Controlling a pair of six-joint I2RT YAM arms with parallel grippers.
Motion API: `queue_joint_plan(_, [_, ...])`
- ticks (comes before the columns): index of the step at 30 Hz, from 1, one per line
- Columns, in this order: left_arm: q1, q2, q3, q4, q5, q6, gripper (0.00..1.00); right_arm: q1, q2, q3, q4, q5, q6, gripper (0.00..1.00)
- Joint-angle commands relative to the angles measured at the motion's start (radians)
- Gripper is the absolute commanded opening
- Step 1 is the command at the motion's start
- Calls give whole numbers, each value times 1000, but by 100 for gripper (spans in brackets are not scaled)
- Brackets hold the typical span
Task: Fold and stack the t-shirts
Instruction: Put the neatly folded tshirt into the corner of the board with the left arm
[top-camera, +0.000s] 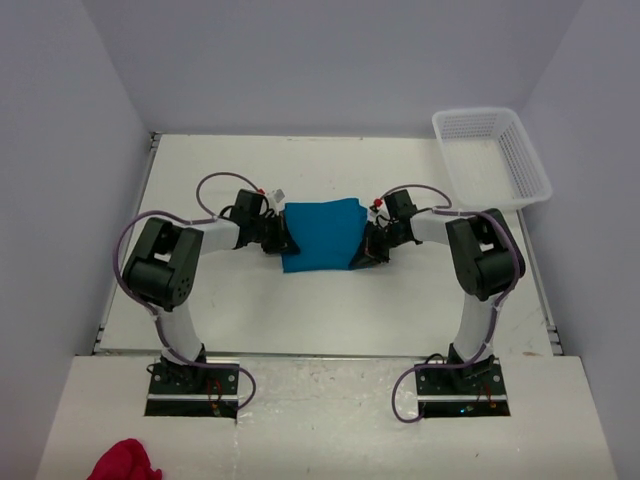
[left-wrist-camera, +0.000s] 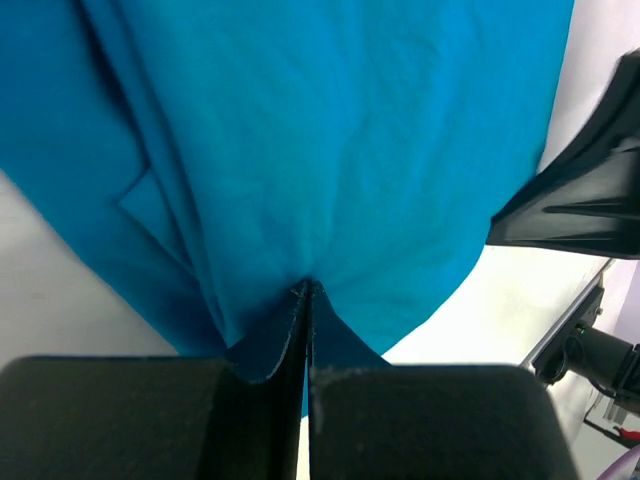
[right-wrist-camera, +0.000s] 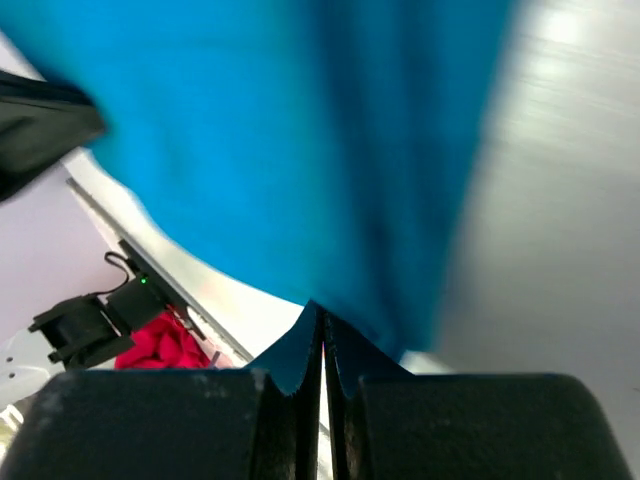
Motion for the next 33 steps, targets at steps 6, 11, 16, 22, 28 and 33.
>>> queue_joint_plan(6, [60,-16,-24,48,-4,43,0,-33,43,-64,105,-18,22,0])
queue_joint_plan(11, [51,-108,-26,38,14,23,0,-31,-11,-36,84,-71,-19,0])
queue_joint_plan(16, [48,-237,-23,-47,-61,17,16,-31,-155,-39,44,-79,-28,0])
queue_joint_plan(22, [56,-291,40,-211,-254,34,55,-31,-344,-62,-13,-82,-31,0])
queue_joint_plan(28, [74,-201,45,-202,-190,29,68,-31,-344,40,-117,-7,-70,0])
queue_joint_plan(33, [95,-139,80,-229,-239,57,69,-33,-196,165,-162,50,-71,0])
